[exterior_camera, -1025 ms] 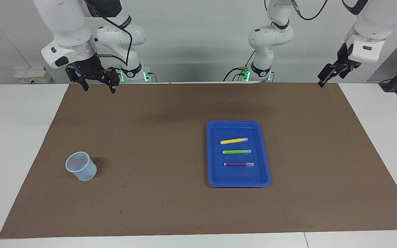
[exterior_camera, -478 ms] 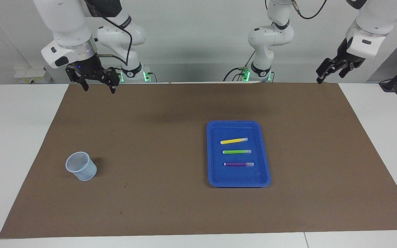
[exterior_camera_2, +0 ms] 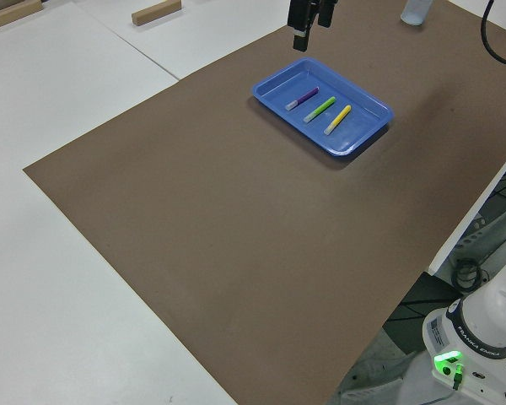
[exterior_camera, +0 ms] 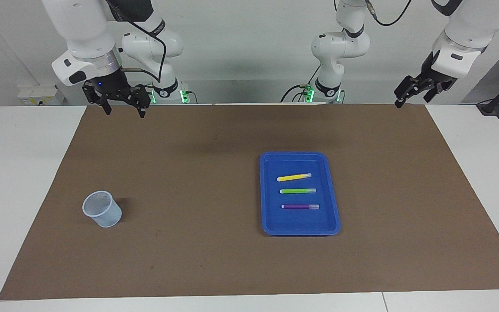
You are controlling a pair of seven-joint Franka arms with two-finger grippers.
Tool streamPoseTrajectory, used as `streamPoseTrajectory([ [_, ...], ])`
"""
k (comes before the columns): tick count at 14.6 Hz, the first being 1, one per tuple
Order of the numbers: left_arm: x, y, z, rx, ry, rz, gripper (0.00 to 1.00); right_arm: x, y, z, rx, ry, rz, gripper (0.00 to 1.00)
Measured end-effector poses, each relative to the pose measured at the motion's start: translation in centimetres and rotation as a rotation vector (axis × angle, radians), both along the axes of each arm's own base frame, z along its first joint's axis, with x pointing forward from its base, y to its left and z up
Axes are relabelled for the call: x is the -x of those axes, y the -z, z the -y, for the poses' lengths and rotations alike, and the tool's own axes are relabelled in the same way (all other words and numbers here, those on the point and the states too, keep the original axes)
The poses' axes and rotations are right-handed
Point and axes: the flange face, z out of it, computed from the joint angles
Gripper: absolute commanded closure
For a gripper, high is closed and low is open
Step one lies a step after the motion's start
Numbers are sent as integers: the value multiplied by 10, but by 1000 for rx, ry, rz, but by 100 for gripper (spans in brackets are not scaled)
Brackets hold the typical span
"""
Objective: Right arm passes pens to left for tray arrangement
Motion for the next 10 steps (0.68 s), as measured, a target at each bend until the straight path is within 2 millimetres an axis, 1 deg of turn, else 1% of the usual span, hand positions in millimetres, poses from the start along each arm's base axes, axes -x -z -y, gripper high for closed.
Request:
streamPoseTrajectory([
  [2, 0, 0, -3, 2, 8, 0, 0, 0, 0, 0, 0, 0, 0, 0],
  [10, -4, 3, 0, 9, 27, 24, 0, 0, 0, 0, 0, 0, 0, 0],
])
